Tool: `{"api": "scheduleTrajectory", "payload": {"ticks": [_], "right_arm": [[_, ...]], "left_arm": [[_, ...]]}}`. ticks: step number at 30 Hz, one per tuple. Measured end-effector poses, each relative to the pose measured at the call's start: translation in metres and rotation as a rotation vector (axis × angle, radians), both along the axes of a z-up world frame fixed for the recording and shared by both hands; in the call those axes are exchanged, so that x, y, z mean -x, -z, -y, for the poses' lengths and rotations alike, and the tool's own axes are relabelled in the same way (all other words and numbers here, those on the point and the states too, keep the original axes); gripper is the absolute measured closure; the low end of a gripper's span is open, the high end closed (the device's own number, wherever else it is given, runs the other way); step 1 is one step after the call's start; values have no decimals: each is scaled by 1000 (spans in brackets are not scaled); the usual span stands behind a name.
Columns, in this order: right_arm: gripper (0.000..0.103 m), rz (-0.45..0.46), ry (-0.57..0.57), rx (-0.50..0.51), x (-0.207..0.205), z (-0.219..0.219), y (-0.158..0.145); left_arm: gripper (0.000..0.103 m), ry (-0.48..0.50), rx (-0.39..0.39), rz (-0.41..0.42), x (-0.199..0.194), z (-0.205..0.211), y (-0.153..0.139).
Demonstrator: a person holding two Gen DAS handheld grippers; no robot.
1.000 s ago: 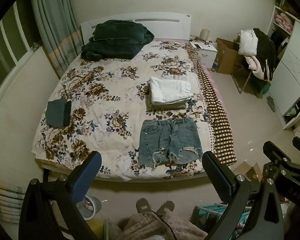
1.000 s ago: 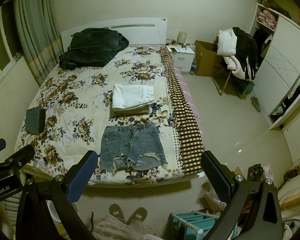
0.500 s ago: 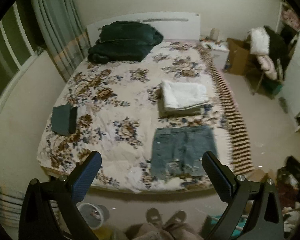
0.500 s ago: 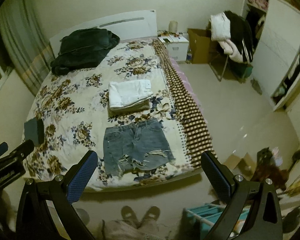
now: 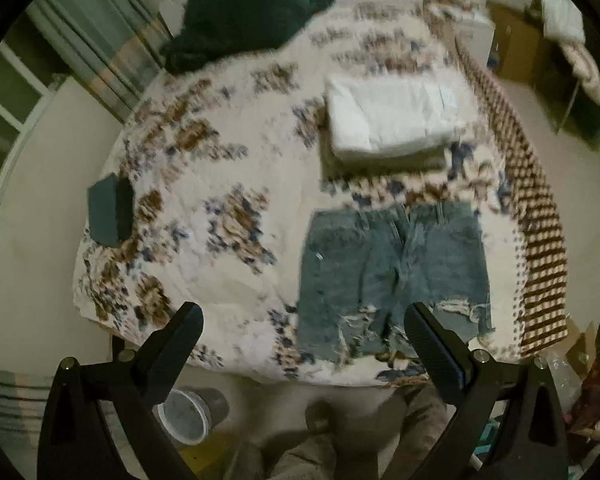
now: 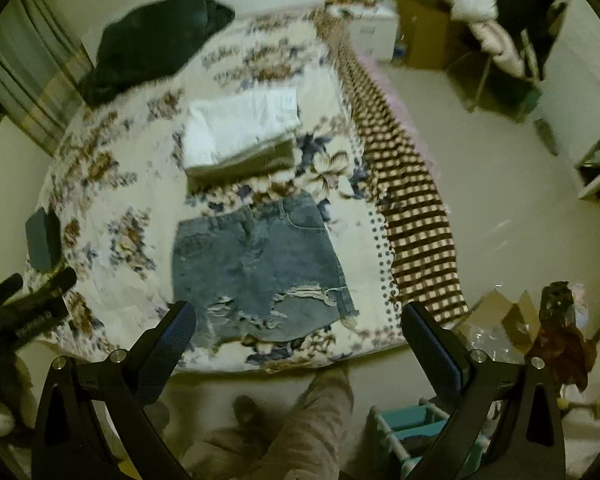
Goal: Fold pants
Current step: 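Lower both grippers to the denim shorts and grasp the waistband corners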
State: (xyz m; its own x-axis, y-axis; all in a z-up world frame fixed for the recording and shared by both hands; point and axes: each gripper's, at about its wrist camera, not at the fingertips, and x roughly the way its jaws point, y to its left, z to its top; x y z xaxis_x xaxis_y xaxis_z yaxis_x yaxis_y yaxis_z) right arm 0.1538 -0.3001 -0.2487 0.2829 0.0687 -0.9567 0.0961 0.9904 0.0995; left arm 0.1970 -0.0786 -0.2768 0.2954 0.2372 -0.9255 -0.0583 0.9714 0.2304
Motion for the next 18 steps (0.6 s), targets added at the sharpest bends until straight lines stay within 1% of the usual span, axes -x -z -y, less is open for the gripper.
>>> {"api": "scheduleTrajectory", "payload": {"ticks": [2, 5, 6, 7, 8, 9, 10, 11, 12, 13, 14, 15, 16, 17, 18], "right_arm": [[0, -33, -35, -30, -30, 14, 30], [0, -100, -109, -64, -91, 37, 91], [0, -115, -129, -67, -107, 43, 109], [0, -131, -157, -71, -124, 48, 129], [0, -139, -181, -70, -138, 52, 146], [0, -143, -203, -66, -151, 54, 161], [0, -151, -231, -65, -166, 55, 183], [1, -162, -243, -64, -173, 55, 193], [3, -184, -265, -64, -188, 55, 217], [4, -199, -278, -72, -196, 55, 231], [7, -214, -291, -83, -201, 53, 246], [12, -239, -311, -98, -212, 52, 267], [15, -262, -323, -113, -217, 51, 281], [18, -296, -336, -134, -226, 50, 300], [18, -326, -351, -159, -232, 49, 316]], "left_arm": [[0, -18, -19, -38, -16, 24, 31], [0, -42, -28, -78, -39, 56, 80], [0, -52, -28, -102, -48, 66, 104], [0, -60, -22, -123, -53, 72, 119], [0, -77, -9, -158, -60, 78, 144], [0, -91, 0, -180, -63, 83, 162], [0, -104, 5, -205, -67, 88, 182], [0, -113, 4, -226, -68, 94, 201], [0, -119, 8, -248, -69, 100, 220], [1, -119, 25, -268, -70, 106, 235], [5, -122, 57, -285, -69, 113, 250], [10, -126, 78, -297, -67, 122, 263], [14, -129, 94, -309, -66, 131, 272], [20, -130, 114, -322, -64, 140, 282], [25, -129, 154, -340, -59, 151, 292]]}}
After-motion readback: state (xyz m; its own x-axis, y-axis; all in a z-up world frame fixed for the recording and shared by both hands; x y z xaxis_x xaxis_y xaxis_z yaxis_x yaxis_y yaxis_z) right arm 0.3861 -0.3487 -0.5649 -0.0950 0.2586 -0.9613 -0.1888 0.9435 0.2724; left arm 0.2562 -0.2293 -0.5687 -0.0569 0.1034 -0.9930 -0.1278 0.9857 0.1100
